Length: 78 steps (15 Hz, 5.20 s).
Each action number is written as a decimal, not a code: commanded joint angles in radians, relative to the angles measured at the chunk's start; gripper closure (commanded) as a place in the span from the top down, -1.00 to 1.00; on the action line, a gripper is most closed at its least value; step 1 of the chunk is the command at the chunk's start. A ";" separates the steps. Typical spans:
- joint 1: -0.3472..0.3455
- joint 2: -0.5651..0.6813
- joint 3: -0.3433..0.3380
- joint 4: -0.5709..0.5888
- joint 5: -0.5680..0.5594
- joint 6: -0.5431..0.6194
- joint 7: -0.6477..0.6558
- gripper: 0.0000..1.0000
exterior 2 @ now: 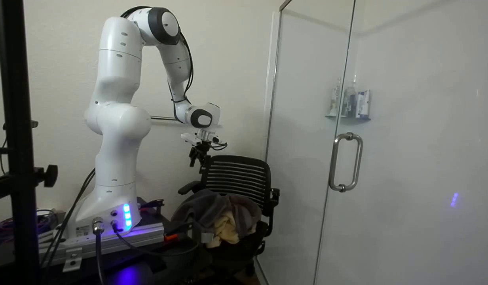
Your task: Put the first towel on top of the backrest of the chair
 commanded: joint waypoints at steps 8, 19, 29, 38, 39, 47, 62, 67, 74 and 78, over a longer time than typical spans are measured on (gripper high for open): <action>0.004 0.077 0.008 -0.029 -0.144 0.192 0.278 1.00; 0.053 0.362 -0.050 0.155 -0.086 0.433 0.409 1.00; 0.106 0.505 -0.121 0.274 -0.136 0.266 0.445 1.00; 0.153 0.685 -0.136 0.430 -0.118 0.367 0.444 1.00; 0.157 0.702 -0.145 0.446 -0.117 0.370 0.449 1.00; 0.152 0.757 -0.157 0.511 -0.109 0.315 0.459 1.00; 0.128 0.825 -0.147 0.589 -0.068 0.288 0.454 -1.00; 0.052 0.748 -0.091 0.550 -0.029 0.214 0.398 -0.97; -0.050 0.426 -0.047 0.303 0.026 0.272 0.304 -0.97; -0.165 0.193 0.079 0.147 0.101 0.250 0.079 -0.97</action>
